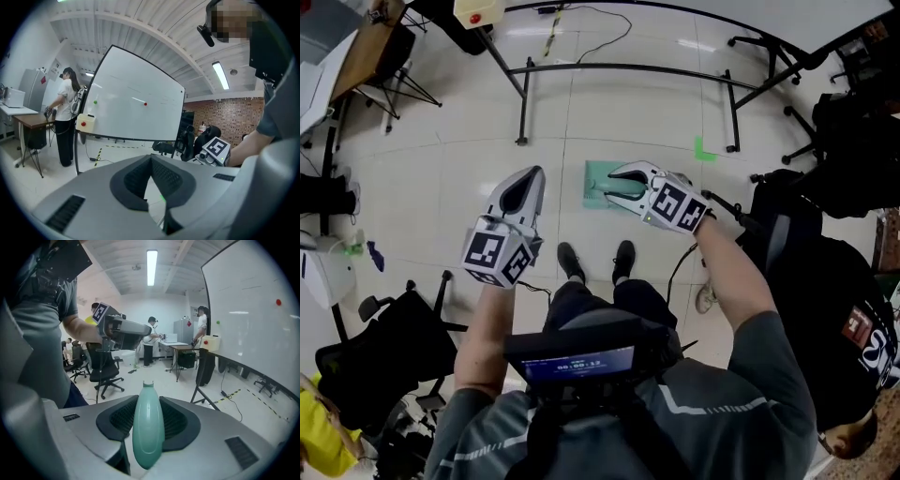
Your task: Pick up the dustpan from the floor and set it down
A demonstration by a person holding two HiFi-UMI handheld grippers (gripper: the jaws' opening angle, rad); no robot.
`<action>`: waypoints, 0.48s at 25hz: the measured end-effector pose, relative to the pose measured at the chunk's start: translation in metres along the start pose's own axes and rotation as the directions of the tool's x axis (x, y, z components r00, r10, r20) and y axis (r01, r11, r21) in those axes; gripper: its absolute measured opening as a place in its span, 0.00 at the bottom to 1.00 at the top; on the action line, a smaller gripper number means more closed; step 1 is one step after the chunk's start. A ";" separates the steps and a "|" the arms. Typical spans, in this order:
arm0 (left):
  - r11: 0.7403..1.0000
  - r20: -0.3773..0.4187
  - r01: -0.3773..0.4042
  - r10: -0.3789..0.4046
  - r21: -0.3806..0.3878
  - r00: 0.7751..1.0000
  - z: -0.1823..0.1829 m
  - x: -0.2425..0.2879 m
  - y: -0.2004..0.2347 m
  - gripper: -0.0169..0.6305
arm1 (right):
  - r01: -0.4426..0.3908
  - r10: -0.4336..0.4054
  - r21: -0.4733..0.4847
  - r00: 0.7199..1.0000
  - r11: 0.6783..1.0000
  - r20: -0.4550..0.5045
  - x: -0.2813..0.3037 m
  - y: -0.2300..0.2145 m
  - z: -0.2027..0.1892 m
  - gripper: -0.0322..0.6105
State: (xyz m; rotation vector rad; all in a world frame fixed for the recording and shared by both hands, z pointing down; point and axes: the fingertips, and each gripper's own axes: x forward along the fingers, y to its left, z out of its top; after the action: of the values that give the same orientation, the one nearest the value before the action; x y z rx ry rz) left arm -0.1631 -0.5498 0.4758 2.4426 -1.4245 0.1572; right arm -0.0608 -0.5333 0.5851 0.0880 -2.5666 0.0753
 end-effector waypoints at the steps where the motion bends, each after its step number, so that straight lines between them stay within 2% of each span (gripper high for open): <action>1: 1.000 -0.007 0.024 -0.024 -0.001 1.000 -0.013 0.009 0.001 0.08 | -0.001 0.001 0.001 1.000 1.000 -0.012 0.008 -0.003 -0.014 0.30; 4: 0.998 -0.037 0.060 -0.060 -0.014 0.998 -0.047 0.033 0.006 0.08 | 0.000 0.000 0.003 0.999 1.000 -0.054 0.030 -0.016 -0.054 0.30; 12: 0.994 -0.130 0.055 -0.068 -0.095 0.989 -0.139 0.095 0.048 0.08 | -0.013 0.017 0.032 0.994 0.999 -0.110 0.093 -0.058 -0.153 0.30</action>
State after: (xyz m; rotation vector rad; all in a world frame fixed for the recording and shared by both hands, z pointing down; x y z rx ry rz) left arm -0.1489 -0.6062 0.6407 2.3521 -1.2702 0.2317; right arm -0.0520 -0.5840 0.7663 0.0742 -2.4559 0.1222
